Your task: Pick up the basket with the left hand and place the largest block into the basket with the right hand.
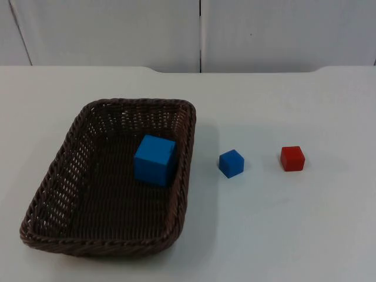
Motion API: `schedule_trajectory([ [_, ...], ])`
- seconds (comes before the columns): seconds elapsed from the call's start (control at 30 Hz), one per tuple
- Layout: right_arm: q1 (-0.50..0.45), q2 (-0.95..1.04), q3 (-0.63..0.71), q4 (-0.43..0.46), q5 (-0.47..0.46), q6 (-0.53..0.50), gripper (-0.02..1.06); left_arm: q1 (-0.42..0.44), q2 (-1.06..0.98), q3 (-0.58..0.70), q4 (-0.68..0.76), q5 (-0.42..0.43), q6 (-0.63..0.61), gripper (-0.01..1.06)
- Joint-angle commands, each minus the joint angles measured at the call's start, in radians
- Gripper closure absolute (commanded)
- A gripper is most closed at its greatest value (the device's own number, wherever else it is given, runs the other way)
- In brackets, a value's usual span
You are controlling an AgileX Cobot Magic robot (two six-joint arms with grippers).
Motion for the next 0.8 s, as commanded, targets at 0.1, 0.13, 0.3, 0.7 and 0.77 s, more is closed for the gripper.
schedule_trajectory([
  [0.1, 0.001, -0.003, 0.007, 0.017, -0.014, -0.029, 0.36, 0.001, -0.002, 0.005, -0.006, -0.010, 0.004, 0.04],
  [0.13, 0.001, -0.003, 0.007, 0.017, -0.014, -0.029, 0.29, 0.001, -0.002, 0.005, -0.006, -0.010, 0.004, 0.00],
  [0.3, 0.001, -0.003, 0.007, 0.017, -0.014, -0.029, -0.01, 0.001, -0.002, 0.005, -0.007, -0.010, 0.004, 0.00],
  [0.7, 0.001, -0.003, 0.007, 0.017, -0.014, -0.029, -0.01, 0.001, -0.002, 0.005, -0.007, -0.010, 0.004, 0.00],
  [0.77, 0.001, -0.003, 0.007, 0.017, -0.014, -0.029, -0.01, 0.001, -0.002, 0.005, -0.007, -0.010, 0.004, 0.00],
])
